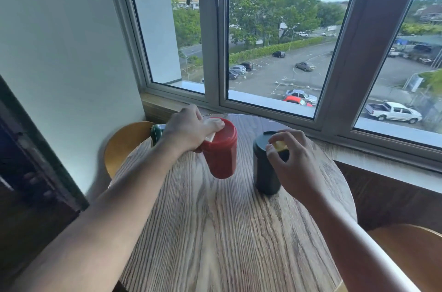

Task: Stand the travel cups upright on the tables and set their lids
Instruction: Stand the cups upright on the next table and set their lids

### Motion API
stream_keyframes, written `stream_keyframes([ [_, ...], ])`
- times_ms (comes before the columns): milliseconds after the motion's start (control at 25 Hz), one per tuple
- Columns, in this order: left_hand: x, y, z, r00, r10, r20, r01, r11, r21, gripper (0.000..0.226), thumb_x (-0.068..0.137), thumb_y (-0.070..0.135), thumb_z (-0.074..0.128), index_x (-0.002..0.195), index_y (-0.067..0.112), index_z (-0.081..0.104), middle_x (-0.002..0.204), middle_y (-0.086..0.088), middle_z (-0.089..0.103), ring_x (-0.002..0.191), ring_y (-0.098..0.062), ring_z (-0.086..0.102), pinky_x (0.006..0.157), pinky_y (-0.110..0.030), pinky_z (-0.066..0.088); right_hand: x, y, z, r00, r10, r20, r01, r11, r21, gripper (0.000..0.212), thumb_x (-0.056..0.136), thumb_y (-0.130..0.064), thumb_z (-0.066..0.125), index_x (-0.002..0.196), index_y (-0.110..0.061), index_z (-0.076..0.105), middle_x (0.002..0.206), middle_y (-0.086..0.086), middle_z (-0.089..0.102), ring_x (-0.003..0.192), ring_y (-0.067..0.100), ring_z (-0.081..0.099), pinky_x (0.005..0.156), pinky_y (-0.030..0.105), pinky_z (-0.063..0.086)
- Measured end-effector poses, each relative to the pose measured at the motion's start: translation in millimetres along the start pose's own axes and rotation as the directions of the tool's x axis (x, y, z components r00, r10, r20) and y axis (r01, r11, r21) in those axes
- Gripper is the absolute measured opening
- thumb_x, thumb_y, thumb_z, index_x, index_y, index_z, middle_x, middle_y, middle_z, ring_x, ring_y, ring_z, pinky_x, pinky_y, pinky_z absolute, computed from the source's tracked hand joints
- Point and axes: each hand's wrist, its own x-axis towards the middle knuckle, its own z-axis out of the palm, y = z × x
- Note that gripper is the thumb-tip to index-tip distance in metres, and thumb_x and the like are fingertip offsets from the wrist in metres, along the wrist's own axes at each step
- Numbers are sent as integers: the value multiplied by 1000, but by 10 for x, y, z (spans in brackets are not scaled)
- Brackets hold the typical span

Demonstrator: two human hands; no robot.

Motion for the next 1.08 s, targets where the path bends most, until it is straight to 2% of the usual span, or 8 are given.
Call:
stream_keyframes([
  [80,-51,100,163,1000,-26,5,26,999,23,50,79,61,71,91,16,54,84,-5,68,68,-25,71,67,-42,62,14,12,-22,999,-12,33,11,1000,28,15,88,-36,60,97,-25,66,115,-6,55,104,18,57,88,35,46],
  [160,-77,146,292,998,-63,1,63,998,32,51,78,62,69,91,15,54,91,-10,70,75,-32,73,74,-47,62,29,23,-57,997,-28,65,26,999,27,13,90,-35,60,98,-26,65,116,-7,55,101,17,59,82,31,46],
  [360,-166,227,387,989,-136,-52,143,977,160,58,83,61,62,112,11,59,108,-14,70,92,-36,70,82,-41,59,68,57,-119,992,-56,112,50,997,51,13,91,-34,61,99,-24,66,116,-7,56,99,16,59,82,27,43],
  [480,-202,249,414,982,-174,-75,184,969,166,55,84,60,58,107,10,64,101,-13,73,82,-34,73,75,-39,62,78,85,-141,989,-85,121,79,995,57,15,90,-34,62,99,-24,68,116,-6,56,101,15,59,87,29,45],
  [680,-263,305,384,965,-261,-32,263,954,144,58,88,60,57,109,7,67,89,-12,74,53,-23,73,45,-30,60,92,107,-154,984,-100,149,93,994,54,18,90,-38,62,101,-25,67,116,-5,56,105,17,58,83,27,42],
  [840,-285,342,304,959,-284,10,277,940,200,59,90,61,56,111,8,66,89,-9,71,53,-22,73,56,-33,64,99,93,-171,979,-107,174,102,994,39,19,92,-38,60,105,-25,66,123,-4,54,112,16,54,87,27,39],
  [1000,-245,300,249,970,-243,28,235,957,170,53,88,57,62,111,9,60,88,-9,70,52,-21,73,52,-31,62,113,60,-198,979,-104,175,98,994,40,20,91,-40,60,106,-27,63,114,-11,47,107,18,57,90,34,48],
  [1080,-217,265,245,979,-203,14,199,968,150,51,88,54,64,109,8,58,91,-11,70,58,-23,74,59,-36,64,123,35,-207,980,-91,178,90,996,15,21,91,-41,60,107,-28,63,112,-12,44,104,18,58,89,36,50],
])
